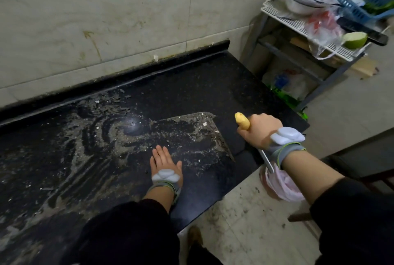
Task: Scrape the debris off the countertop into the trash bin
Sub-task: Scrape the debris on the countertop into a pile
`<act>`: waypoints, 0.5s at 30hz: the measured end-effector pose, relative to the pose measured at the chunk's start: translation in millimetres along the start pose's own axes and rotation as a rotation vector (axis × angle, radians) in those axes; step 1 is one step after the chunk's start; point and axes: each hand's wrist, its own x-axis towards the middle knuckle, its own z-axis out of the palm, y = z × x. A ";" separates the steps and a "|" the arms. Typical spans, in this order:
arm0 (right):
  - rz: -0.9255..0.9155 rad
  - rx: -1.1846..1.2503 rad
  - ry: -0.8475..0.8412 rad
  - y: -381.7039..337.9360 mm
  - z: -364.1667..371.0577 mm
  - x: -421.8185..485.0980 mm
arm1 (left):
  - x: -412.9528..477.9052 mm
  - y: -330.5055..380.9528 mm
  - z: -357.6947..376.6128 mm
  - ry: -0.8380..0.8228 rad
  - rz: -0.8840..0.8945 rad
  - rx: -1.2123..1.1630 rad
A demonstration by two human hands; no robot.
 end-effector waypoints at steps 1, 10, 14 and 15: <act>0.003 0.023 -0.013 -2.5 0.8 -3.1 | 0.0 0.1 -0.5 -0.002 -0.001 0.002; -0.171 0.223 0.014 -81.1 2.0 -27.5 | 0.2 0.0 -0.5 -0.014 -0.030 0.004; -0.086 0.306 0.057 -64.3 -11.6 -14.1 | 2.1 -1.4 -0.8 -0.030 -0.029 0.005; -0.060 0.303 0.079 -57.5 -15.4 -7.5 | 2.4 -0.9 -1.4 -0.039 -0.030 -0.001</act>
